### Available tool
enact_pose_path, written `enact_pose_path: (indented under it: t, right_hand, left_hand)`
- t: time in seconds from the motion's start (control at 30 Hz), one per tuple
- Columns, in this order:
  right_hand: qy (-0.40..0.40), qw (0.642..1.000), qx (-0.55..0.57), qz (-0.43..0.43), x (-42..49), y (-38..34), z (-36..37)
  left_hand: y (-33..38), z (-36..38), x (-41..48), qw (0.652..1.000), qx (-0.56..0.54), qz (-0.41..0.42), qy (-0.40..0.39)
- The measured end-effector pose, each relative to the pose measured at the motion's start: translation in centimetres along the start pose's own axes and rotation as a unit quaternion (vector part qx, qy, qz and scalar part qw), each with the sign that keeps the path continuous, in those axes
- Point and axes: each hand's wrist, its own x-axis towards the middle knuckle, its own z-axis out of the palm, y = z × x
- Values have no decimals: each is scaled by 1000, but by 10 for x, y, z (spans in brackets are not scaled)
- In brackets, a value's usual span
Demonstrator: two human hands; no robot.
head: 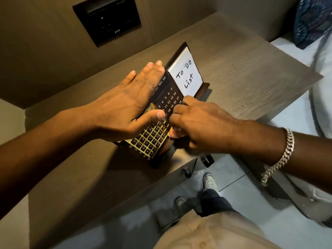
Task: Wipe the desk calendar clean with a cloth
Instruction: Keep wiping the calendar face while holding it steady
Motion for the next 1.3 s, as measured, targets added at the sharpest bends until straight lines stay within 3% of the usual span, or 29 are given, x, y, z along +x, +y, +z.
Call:
enact_pose_path:
  t: [0.17, 0.37, 0.47, 0.7, 0.97, 1.03, 1.07, 1.13, 1.2, 1.23, 1.3]
  right_hand:
    - [-3, 995, -36, 88, 7, 18, -7]
    - [33, 997, -9, 68, -7, -23, 5]
    - [22, 997, -8, 71, -8, -6, 0]
    - [29, 981, -61, 181, 0, -2, 2]
    - [33, 982, 89, 164, -10, -40, -1]
    - [54, 952, 221, 204, -19, -26, -5]
    - [101, 920, 294, 238, -23, -18, -6]
    - [248, 841, 371, 306, -25, -11, -2]
    - [364, 786, 390, 313, -18, -16, 2]
    - [386, 781, 395, 291, -13, -22, 5]
    - [383, 809, 361, 262, -7, -36, 15]
  left_hand:
    - [-3, 3, 1, 1000, 9, 1, 6]
    - [-1, 4, 2, 1000, 25, 10, 16]
    - [-1, 3, 1, 999, 30, 14, 12]
    - [-2, 5, 1, 999, 31, 11, 27]
    - [5, 2, -2, 999, 23, 16, 31]
    - [8, 0, -5, 999, 31, 15, 25]
    - [8, 0, -5, 999, 33, 15, 24]
    - [9, 1, -5, 999, 34, 17, 21]
    - [9, 2, -3, 999, 34, 24, 22]
    - [9, 3, -2, 999, 35, 29, 22]
    - [8, 5, 0, 999, 27, 36, 24]
